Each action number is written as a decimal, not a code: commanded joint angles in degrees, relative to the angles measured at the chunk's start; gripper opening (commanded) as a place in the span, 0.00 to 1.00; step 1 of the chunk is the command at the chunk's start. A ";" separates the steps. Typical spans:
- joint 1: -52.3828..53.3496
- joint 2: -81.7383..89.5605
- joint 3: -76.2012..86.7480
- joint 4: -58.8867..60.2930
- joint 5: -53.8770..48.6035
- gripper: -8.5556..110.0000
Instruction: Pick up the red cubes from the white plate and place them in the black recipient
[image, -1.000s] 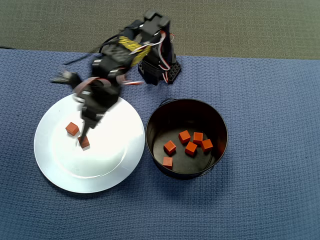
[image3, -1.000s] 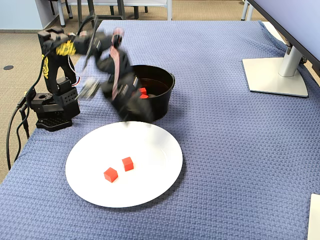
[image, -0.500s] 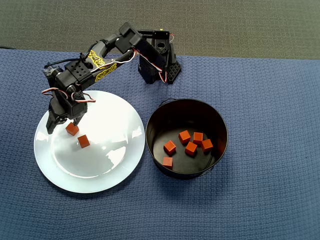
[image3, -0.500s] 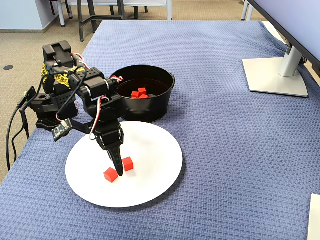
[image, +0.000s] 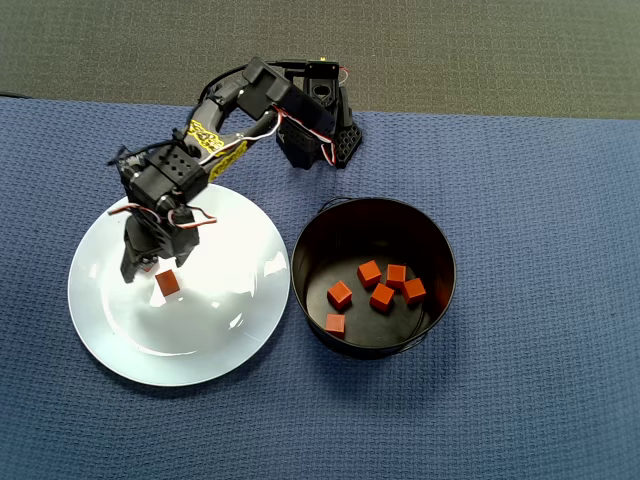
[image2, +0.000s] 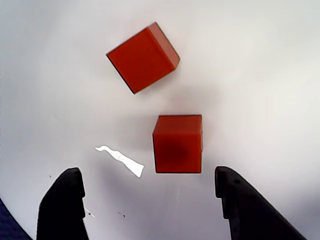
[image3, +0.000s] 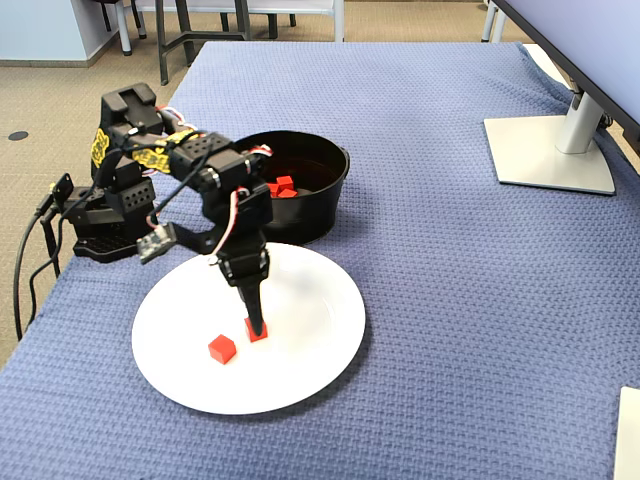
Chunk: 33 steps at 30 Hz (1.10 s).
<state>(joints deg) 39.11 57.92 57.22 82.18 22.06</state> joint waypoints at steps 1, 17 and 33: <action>-2.46 1.14 0.09 0.53 0.53 0.29; -2.11 -4.39 -0.79 -3.52 -4.22 0.27; -1.76 -6.50 -3.34 -4.57 -5.63 0.07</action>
<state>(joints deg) 37.53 48.69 56.60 77.78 17.23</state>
